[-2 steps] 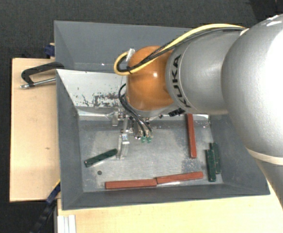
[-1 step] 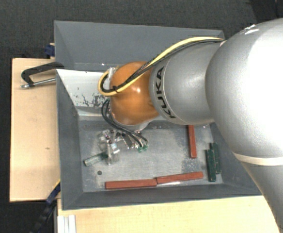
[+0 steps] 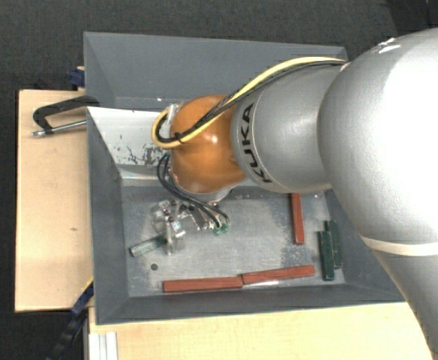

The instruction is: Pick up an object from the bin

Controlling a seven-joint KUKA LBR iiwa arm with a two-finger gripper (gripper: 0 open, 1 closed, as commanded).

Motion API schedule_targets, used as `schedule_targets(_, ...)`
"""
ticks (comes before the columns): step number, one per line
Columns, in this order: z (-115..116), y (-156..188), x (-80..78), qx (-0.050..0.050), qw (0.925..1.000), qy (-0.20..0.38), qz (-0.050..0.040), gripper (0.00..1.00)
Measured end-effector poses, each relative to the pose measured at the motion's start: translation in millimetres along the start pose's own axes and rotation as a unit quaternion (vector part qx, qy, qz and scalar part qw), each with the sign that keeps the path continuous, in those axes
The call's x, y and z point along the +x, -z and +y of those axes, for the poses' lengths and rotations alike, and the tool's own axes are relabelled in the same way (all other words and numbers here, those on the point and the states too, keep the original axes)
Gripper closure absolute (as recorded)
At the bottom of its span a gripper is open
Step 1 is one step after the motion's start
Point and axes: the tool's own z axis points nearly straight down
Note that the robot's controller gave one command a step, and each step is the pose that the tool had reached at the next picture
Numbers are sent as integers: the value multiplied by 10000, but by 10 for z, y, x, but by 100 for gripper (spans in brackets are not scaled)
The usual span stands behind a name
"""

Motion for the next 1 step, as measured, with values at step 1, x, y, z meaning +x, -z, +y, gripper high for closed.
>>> schedule_targets(1,-63,1449,-206,5,9999,-131,-31,100)
